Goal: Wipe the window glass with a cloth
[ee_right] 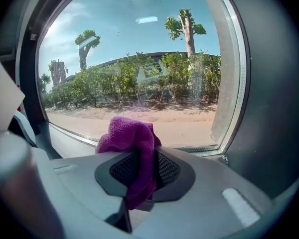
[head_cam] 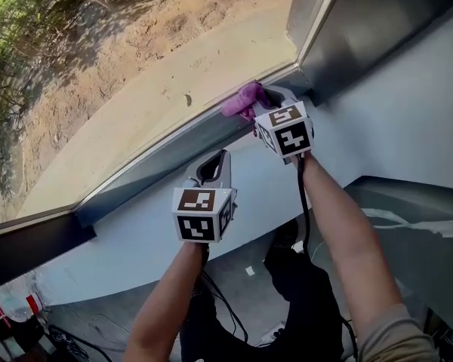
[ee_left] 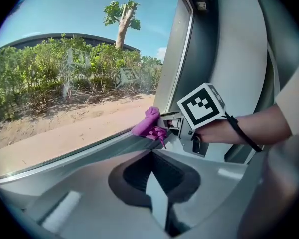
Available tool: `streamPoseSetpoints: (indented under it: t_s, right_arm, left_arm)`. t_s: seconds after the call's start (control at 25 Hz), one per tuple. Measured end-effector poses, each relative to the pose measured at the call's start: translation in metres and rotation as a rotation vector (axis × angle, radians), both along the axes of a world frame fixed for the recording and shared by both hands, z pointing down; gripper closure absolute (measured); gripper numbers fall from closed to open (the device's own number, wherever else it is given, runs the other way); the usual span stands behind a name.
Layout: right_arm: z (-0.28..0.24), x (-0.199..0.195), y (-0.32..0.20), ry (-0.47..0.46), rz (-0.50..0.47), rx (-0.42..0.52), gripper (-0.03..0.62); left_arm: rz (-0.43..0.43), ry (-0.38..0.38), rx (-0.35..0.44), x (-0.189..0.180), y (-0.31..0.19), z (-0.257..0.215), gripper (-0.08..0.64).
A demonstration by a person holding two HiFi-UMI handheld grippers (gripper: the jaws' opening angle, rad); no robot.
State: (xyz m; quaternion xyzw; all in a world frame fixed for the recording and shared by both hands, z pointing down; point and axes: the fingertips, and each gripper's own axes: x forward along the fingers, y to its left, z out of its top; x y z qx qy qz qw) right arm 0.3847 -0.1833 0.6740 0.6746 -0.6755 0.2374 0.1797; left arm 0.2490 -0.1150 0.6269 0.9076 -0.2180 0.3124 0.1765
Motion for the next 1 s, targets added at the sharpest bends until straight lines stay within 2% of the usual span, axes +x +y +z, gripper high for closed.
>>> streamPoseSetpoints:
  t_s: [0.28, 0.48, 1.0]
  right_arm:
    - [0.000, 0.049, 0.010, 0.003, 0.101, -0.009, 0.505]
    - [0.001, 0.082, 0.019, -0.004, 0.263, -0.021, 0.505]
    - [0.007, 0.106, 0.028, -0.074, 0.557, -0.010, 0.505]
  left_arm:
    - [0.026, 0.004, 0.002, 0.031, 0.007, -0.005, 0.560]
    - [0.036, -0.007, -0.012, 0.041, 0.013, -0.005, 0.560]
    - [0.036, -0.021, -0.021, 0.037, 0.011, -0.002, 0.560]
